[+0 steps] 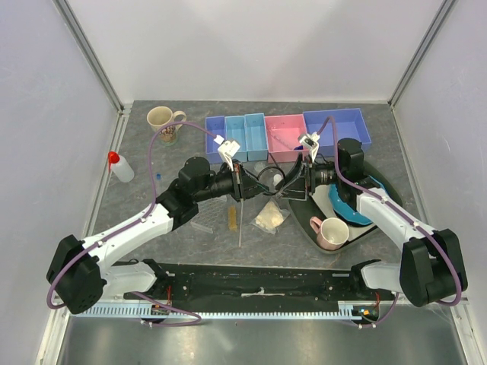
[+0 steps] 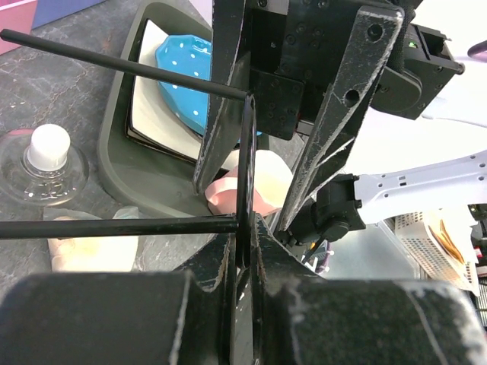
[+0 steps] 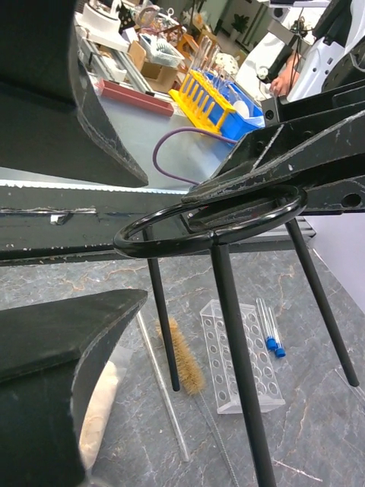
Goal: Organize the chemistry lab equipment
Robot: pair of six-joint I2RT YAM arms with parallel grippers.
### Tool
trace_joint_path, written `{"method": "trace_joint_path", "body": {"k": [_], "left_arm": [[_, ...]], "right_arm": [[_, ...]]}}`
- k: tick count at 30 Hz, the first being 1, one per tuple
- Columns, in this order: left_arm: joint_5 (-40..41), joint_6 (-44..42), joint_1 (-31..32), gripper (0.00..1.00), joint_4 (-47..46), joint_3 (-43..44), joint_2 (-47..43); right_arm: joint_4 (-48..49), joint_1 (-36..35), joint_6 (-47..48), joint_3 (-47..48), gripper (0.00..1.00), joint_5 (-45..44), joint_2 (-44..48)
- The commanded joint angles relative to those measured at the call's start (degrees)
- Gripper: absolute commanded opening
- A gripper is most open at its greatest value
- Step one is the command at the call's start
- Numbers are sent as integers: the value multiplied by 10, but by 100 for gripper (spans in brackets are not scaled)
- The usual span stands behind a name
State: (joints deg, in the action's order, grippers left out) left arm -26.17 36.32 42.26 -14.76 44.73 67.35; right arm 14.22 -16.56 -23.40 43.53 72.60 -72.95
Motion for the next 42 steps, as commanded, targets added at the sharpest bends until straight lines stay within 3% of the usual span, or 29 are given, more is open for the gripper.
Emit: {"method": "trace_joint_path", "body": {"k": [1,7,10,15,20,23,24,27,30,31,34,35,37,42], "left_arm": [[-14,22,5,2,-71,5,-19],[-21,31,5,2,-84,-5,-16],[-26,34,6,2,-88,-6,-13],[-29,36,9,2,-93,-9,-13],[-30,41,12,2,-102,-15,-11],[-29,45,12,2,-109,-19,-10],[-28,46,13,2,-110,-21,-10],[-22,52,13,3,-110,-24,-11],[-14,60,13,29,-103,-24,-16],[-12,60,12,46,-98,-23,-20],[2,33,12,67,-58,-18,-54],[24,20,12,70,-19,-11,-67],[61,-34,12,80,45,3,-120],[239,-174,12,95,291,65,-223]], "right_arm": [[26,-1,-2,19,61,31,1],[25,2,-5,24,39,36,4],[25,6,-6,26,38,35,7],[25,13,-15,33,45,40,4],[48,14,-41,34,43,44,-3],[50,15,-41,31,33,42,-2],[52,15,-41,31,21,42,-1],[55,15,-39,31,2,41,6],[53,17,-31,31,0,37,17],[50,20,-28,33,0,36,18],[-11,27,28,71,0,35,16],[-67,40,72,83,0,32,15],[-91,59,95,112,0,31,15],[-153,154,165,180,0,11,-4]]}}
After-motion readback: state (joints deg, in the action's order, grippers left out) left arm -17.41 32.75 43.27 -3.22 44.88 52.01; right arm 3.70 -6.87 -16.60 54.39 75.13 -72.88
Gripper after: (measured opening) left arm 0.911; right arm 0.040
